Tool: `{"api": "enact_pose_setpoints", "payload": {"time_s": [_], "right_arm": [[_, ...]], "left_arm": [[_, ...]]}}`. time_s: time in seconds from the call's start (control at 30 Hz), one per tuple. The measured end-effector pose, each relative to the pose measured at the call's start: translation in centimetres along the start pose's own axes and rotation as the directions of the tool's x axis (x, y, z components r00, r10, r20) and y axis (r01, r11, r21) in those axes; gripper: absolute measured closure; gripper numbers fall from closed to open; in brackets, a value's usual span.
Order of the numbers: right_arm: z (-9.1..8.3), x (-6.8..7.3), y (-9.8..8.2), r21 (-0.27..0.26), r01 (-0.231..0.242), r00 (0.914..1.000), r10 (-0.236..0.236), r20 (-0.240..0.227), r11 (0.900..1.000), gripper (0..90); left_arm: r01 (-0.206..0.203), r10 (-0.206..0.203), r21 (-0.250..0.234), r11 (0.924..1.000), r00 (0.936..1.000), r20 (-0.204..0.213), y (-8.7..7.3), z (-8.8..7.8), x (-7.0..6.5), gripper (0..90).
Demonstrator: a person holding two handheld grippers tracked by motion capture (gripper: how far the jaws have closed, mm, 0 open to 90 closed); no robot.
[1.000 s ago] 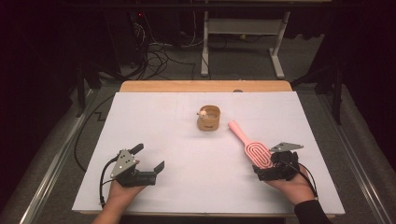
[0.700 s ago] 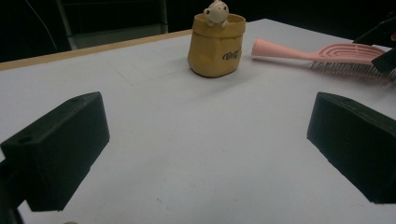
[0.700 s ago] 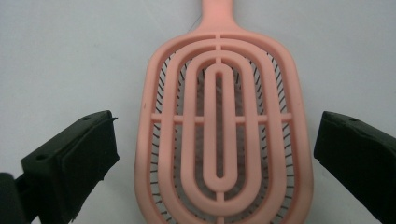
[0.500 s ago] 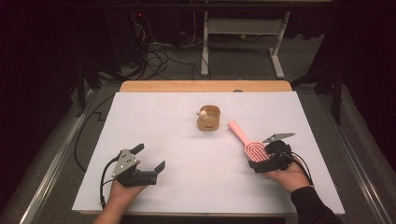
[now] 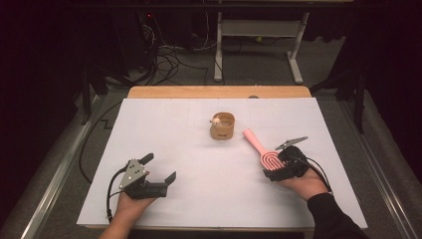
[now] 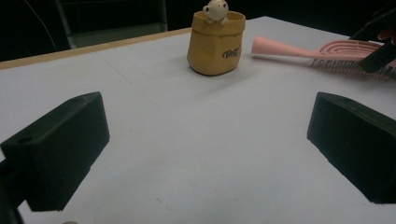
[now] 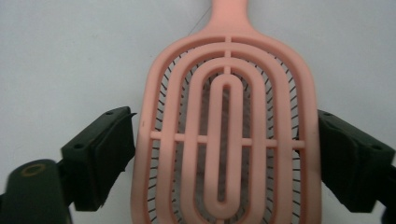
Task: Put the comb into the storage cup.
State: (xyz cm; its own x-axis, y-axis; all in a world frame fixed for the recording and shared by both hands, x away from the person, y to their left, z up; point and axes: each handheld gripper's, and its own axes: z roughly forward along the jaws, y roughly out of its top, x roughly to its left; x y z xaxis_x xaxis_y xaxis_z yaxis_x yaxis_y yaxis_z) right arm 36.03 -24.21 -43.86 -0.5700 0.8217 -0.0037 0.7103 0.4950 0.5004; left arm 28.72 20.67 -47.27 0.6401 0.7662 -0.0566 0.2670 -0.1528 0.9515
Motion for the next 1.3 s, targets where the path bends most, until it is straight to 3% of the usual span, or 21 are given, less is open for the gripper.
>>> {"api": "enact_pose_setpoints", "payload": {"time_s": [0.27, 0.83, 1.3], "right_arm": [[-0.1, -0.1, 0.1, -0.002, 0.007, 1.0, -0.007, -0.003, 1.0, 18.7], [0.7, 0.3, 0.9, 0.079, 0.04, 0.9991, -0.041, 0.011, 0.996, 18.1], [1.0, 0.4, 1.3, 0.124, 0.034, 0.9989, -0.038, 0.029, 0.992, 19.9]], "left_arm": [[-0.003, 0.003, 0.002, 1.0, 1.0, 0.002, 0.0, 0.0, 0.0, 0.0], [0.001, -0.001, -0.004, 1.0, 1.0, -0.005, 0.0, 0.0, 0.0, 0.0], [-0.001, 0.001, -0.002, 1.0, 1.0, -0.006, 0.0, 0.0, 0.0, 0.0]]}}
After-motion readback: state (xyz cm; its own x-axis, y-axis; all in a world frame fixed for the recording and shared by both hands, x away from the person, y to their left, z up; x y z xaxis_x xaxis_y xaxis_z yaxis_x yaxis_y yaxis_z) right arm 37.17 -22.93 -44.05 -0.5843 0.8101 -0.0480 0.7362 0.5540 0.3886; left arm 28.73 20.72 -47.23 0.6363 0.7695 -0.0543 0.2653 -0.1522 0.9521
